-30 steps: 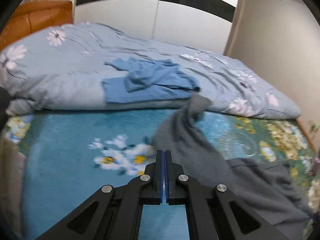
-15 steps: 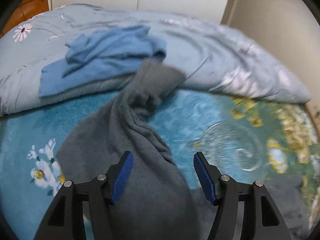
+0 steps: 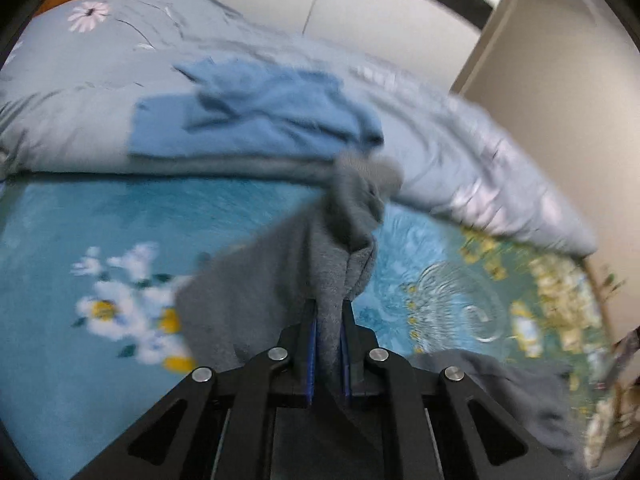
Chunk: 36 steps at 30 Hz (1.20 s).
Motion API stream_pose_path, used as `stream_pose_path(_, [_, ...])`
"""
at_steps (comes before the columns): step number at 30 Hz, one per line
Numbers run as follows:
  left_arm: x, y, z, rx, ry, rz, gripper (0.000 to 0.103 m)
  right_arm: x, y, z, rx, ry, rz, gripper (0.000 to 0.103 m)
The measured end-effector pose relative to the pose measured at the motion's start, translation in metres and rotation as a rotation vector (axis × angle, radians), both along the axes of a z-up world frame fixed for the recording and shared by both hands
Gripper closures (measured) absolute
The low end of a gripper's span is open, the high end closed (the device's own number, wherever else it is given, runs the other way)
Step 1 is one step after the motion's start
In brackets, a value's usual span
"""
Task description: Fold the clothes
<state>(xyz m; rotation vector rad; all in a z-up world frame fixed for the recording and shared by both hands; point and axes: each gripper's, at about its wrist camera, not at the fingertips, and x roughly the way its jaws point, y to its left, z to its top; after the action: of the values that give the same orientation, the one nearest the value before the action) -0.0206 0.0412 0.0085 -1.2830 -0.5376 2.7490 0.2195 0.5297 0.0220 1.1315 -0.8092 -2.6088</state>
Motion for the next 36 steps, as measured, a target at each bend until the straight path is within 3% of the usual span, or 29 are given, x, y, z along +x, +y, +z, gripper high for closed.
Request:
stream_pose_path(4, [0.06, -0.047, 0.026, -0.026, 0.1, 0.021, 0.093, -0.001, -0.006, -0.002, -0.006, -0.008, 0.005, 0.064])
stream_pose_path(7, [0.109, -0.08, 0.026, -0.094, 0.123, 0.058, 0.093, -0.002, -0.012, -0.006, -0.019, -0.013, 0.011, 0.064])
stream_pose_path(10, [0.151, -0.108, 0.007, -0.105, 0.087, 0.109, 0.093, -0.004, -0.02, -0.009, -0.029, -0.02, 0.021, 0.064])
stream_pose_path(14, [0.189, -0.132, -0.039, -0.06, -0.024, 0.157, 0.092, -0.009, -0.033, -0.014, -0.03, -0.042, 0.048, 0.064])
stream_pose_path(16, [0.196, -0.138, -0.058, -0.02, -0.068, 0.17, 0.089, -0.013, -0.039, -0.013, -0.021, -0.044, 0.062, 0.064])
stream_pose_path(20, [0.199, -0.135, -0.054, -0.016, -0.049, 0.15, 0.083, -0.024, -0.047, -0.003, 0.025, -0.03, 0.083, 0.064])
stream_pose_path(22, [0.198, -0.129, -0.044, -0.055, -0.027, 0.121, 0.076, -0.036, -0.048, 0.005, 0.063, -0.018, 0.089, 0.064])
stream_pose_path(24, [0.198, -0.121, -0.03, -0.104, 0.013, 0.084, 0.051, -0.053, -0.048, 0.011, 0.09, -0.009, 0.108, 0.064])
stream_pose_path(28, [0.194, -0.096, -0.004, -0.252, 0.082, 0.013, 0.041, -0.098, -0.04, 0.016, 0.146, -0.033, 0.115, 0.064])
stream_pose_path(31, [0.186, -0.079, 0.009, -0.306, 0.137, -0.062, 0.027, -0.129, -0.029, 0.009, 0.103, -0.065, 0.115, 0.064])
stream_pose_path(36, [0.154, -0.054, 0.003, -0.246, 0.124, -0.137, 0.025, -0.179, -0.007, -0.015, -0.079, -0.148, 0.078, 0.064])
